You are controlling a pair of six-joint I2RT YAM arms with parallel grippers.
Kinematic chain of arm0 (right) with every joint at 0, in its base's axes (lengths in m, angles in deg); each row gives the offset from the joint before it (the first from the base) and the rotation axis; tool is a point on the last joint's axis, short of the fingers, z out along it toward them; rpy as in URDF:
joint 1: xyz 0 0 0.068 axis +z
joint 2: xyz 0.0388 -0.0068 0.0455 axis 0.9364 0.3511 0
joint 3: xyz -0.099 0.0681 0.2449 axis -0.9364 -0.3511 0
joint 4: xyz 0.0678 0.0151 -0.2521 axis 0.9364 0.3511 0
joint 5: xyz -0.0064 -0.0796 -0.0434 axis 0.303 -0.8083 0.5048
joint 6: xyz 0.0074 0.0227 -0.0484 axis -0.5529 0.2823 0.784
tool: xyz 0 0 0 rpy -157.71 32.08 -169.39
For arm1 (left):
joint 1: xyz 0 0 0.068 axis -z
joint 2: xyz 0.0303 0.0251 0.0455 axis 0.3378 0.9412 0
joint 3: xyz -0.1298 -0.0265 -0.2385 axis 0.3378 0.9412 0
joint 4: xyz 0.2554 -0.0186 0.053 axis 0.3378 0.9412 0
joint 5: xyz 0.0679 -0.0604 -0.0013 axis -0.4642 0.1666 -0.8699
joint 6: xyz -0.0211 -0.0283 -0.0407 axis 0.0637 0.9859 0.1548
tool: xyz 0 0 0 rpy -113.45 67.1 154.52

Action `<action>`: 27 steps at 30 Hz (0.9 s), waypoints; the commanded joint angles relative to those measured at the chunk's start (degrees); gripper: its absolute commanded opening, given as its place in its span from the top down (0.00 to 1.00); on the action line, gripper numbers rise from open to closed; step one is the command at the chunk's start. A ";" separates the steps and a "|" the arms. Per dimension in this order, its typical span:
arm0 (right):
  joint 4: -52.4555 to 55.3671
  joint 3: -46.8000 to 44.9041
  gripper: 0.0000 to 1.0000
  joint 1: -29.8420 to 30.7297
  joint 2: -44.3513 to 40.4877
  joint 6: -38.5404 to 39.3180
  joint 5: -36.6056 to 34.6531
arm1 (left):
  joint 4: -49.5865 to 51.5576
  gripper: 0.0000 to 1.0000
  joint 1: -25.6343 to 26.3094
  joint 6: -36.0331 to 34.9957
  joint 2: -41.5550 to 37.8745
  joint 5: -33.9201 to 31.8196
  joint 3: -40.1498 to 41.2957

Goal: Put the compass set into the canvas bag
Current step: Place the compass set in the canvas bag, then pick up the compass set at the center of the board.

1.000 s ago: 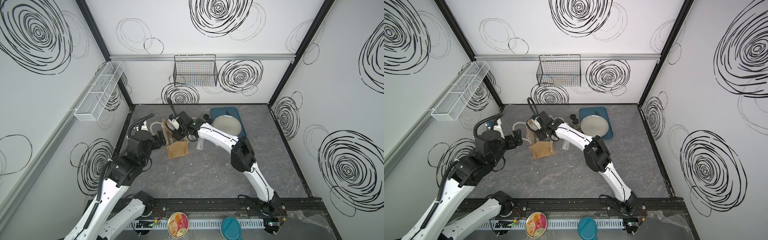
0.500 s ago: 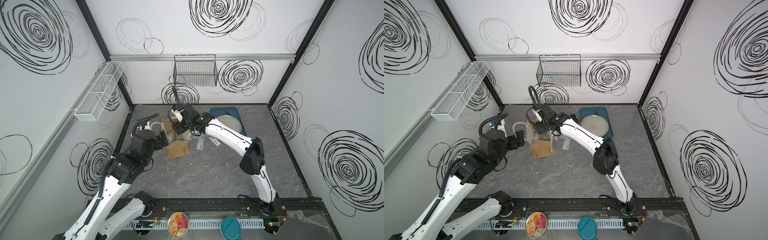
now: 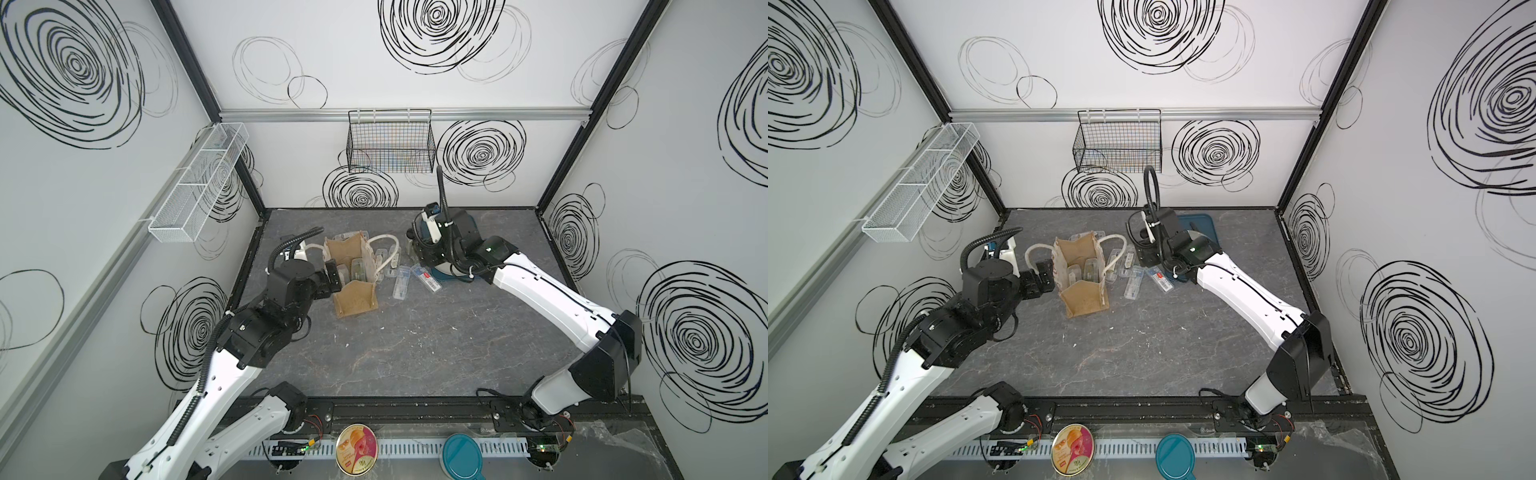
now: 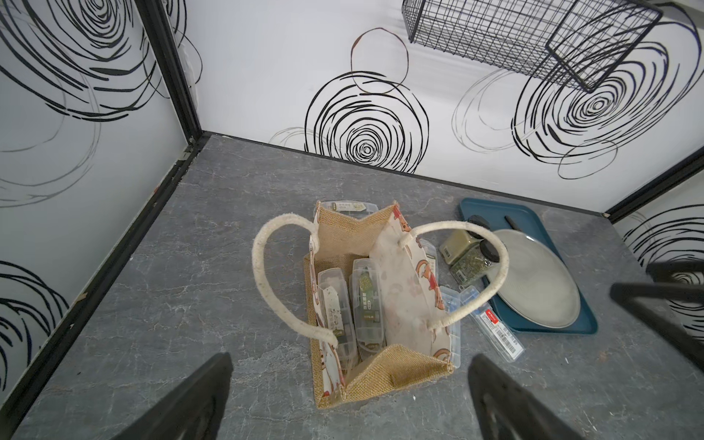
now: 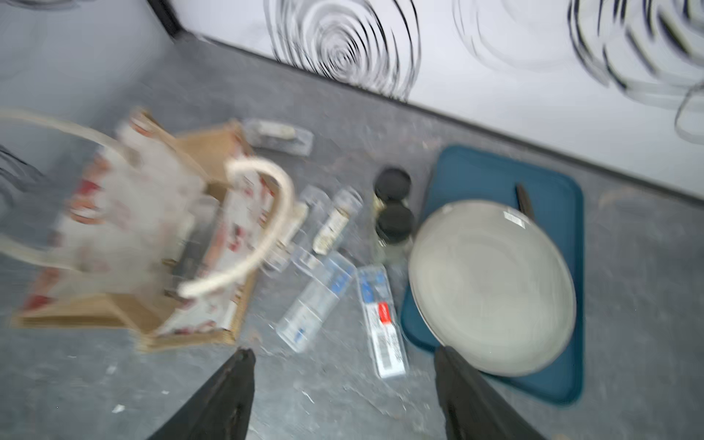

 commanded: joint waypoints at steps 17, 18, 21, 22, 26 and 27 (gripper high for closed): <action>0.50 -4.63 0.23 -5.82 19.09 -3.80 7.10 | -3.54 0.01 0.71 1.45 0.16 -0.67 3.70; 0.52 -4.16 0.22 -5.97 19.88 -3.71 6.61 | -3.68 0.01 0.71 1.45 0.15 -0.78 4.00; 1.03 -2.67 0.22 -6.08 22.57 -3.42 5.12 | -3.64 0.01 0.64 1.37 0.28 -0.87 4.39; 1.13 -2.21 0.21 -6.05 23.42 -3.44 5.17 | -3.63 0.01 0.68 1.36 0.40 -0.84 4.43; 0.54 -1.08 0.21 -6.12 26.06 -3.20 6.17 | -4.07 0.01 0.68 1.27 0.56 -0.78 4.46; 0.25 -0.97 0.22 -6.14 26.53 -3.11 6.49 | -4.06 0.01 0.67 1.21 0.49 -0.71 4.45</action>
